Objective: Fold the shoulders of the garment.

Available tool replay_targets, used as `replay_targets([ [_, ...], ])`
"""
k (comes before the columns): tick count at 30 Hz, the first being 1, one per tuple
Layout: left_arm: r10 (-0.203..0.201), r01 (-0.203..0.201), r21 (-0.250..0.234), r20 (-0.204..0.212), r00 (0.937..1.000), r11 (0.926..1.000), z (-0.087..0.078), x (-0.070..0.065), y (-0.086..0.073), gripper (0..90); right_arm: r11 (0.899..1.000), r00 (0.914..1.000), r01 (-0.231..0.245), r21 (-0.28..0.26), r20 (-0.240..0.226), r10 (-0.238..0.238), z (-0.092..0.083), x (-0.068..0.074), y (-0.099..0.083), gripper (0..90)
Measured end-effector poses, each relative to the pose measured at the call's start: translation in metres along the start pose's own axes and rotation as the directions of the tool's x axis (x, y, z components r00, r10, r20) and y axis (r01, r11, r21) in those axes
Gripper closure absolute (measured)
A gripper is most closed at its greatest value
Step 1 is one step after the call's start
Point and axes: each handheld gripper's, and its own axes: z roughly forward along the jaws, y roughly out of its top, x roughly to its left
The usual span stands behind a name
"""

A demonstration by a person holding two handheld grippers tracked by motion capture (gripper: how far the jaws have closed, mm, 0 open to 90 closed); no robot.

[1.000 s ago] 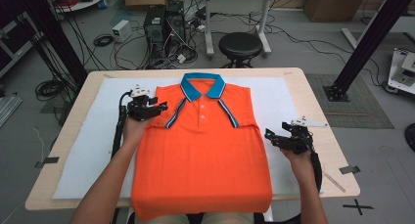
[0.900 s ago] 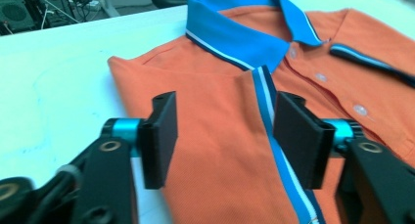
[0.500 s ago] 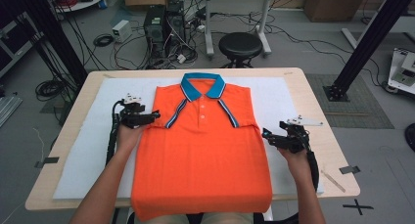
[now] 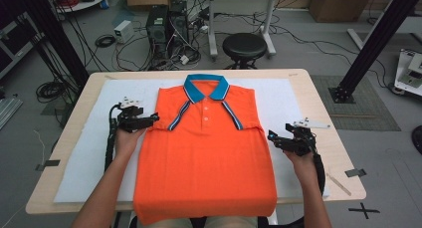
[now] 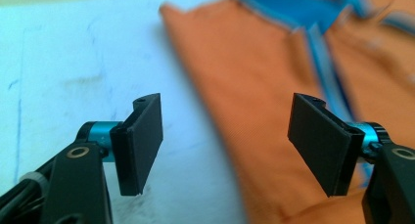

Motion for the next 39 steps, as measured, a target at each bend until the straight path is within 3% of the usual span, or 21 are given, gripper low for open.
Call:
replay_targets([
  [1, 0.000, 0.000, 0.000, 0.000, 1.0000, 1.0000, 0.000, 0.000, 0.000, 29.1, 1.000, 1.0000, -0.002, 0.000, 0.000, 0.002, 0.000, 0.000, 0.000, 21.0],
  [2, -0.018, 0.021, -0.061, 0.061, 0.9980, 0.9979, -0.008, 0.001, 0.000, 29.0, 1.000, 1.0000, -0.003, -0.003, -0.003, 0.003, 0.000, 0.000, 0.000, 21.0],
  [4, -0.009, 0.025, -0.133, 0.116, 0.9932, 0.9907, -0.020, 0.000, -0.001, 25.4, 1.000, 1.0000, 0.006, -0.007, -0.007, -0.006, -0.001, 0.000, 0.000, 21.0],
  [6, 0.006, 0.023, -0.190, 0.152, 0.9884, 0.9814, -0.029, -0.001, -0.004, 24.4, 1.000, 0.9998, 0.021, -0.018, -0.005, -0.021, -0.002, 0.002, 0.001, 21.0],
  [9, 0.048, -0.006, -0.235, 0.173, 0.9838, 0.9721, -0.038, -0.003, -0.008, 24.4, 0.999, 0.9995, 0.032, -0.025, 0.000, -0.032, -0.003, 0.003, 0.002, 21.0],
  [13, 0.077, -0.033, -0.244, 0.173, 0.9819, 0.9692, -0.044, -0.003, -0.013, 24.4, 0.999, 0.9991, 0.042, -0.029, 0.005, -0.042, -0.002, 0.005, 0.002, 21.0],
  [22, 0.041, -0.003, -0.242, 0.151, 0.9876, 0.9701, -0.051, 0.008, -0.018, 24.4, 0.998, 0.9985, 0.052, -0.031, 0.021, -0.051, 0.001, 0.008, 0.004, 21.0],
  [30, 0.041, -0.008, -0.225, 0.145, 0.9886, 0.9743, -0.050, 0.009, -0.021, 24.4, 0.998, 0.9983, 0.055, -0.027, 0.020, -0.054, 0.003, 0.006, 0.004, 21.0],
  [39, 0.037, -0.004, -0.232, 0.139, 0.9896, 0.9728, -0.051, 0.009, -0.020, 24.4, 0.998, 0.9984, 0.053, -0.027, 0.021, -0.053, 0.001, 0.007, 0.002, 21.0],
])
